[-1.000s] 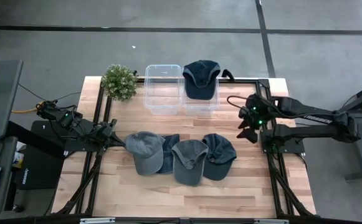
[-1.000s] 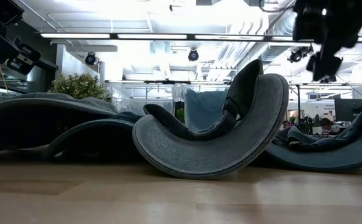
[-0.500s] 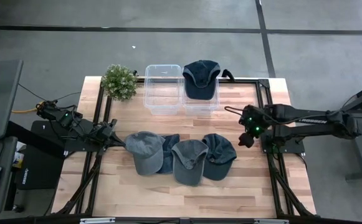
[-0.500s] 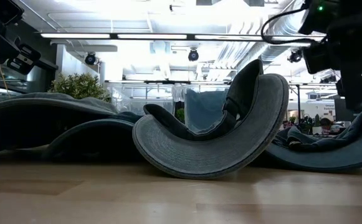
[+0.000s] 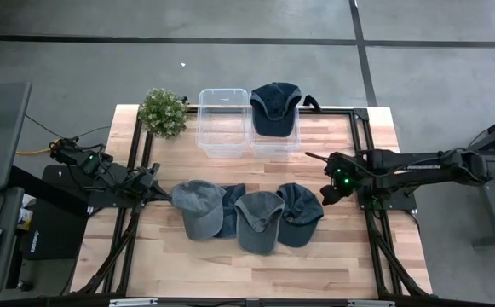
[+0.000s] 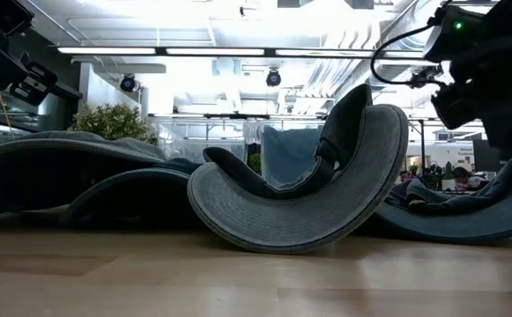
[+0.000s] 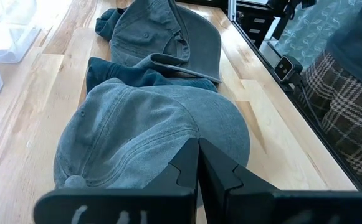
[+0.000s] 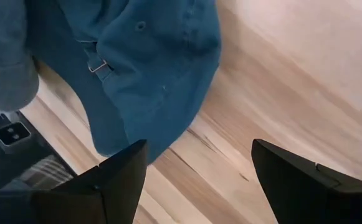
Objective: Pick & Place hat
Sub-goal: Put the right blue cap into the right transparent bin
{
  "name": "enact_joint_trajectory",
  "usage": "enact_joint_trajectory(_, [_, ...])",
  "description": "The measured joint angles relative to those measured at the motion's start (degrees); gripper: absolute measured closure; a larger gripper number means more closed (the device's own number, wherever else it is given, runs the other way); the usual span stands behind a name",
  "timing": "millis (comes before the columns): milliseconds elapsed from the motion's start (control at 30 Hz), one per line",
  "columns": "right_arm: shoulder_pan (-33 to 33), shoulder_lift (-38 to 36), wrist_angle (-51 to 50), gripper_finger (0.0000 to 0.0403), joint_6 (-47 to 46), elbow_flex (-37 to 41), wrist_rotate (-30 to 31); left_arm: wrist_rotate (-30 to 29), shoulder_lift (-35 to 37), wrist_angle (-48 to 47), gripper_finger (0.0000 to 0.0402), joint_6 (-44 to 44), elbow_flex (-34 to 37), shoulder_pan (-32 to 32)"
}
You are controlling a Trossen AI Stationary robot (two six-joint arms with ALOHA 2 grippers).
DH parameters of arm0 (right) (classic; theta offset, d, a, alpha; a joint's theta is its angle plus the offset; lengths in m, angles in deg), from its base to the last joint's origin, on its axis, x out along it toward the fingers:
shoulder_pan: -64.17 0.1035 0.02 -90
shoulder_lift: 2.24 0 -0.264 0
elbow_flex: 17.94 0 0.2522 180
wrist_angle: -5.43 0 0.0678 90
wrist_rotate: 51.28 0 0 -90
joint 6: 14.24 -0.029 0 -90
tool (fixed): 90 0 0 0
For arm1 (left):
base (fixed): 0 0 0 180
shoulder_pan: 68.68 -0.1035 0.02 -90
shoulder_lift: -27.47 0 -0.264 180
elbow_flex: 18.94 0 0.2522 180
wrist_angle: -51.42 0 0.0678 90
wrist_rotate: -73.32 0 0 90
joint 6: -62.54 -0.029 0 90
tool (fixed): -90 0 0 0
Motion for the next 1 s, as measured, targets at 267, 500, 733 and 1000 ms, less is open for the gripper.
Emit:
enact_joint_trajectory(267, [1.3,6.2,4.3,0.0121,-4.5,1.1,4.2,0.0,0.0,0.0,0.0401,0.0,0.0,0.0])
enact_joint_trajectory(500, [1.3,12.6,11.5,0.0121,-5.7,1.1,5.0,0.0,0.0,0.0,0.0401,0.0,0.0,0.0])
enact_joint_trajectory(733, [1.3,19.4,19.2,0.0121,-5.8,1.1,5.1,0.0,0.0,0.0,0.0401,0.0,0.0,0.0])
enact_joint_trajectory(1000, [1.3,23.8,24.4,0.0121,-5.6,0.9,4.6,0.0,0.0,0.0,0.0401,0.0,0.0,0.0])
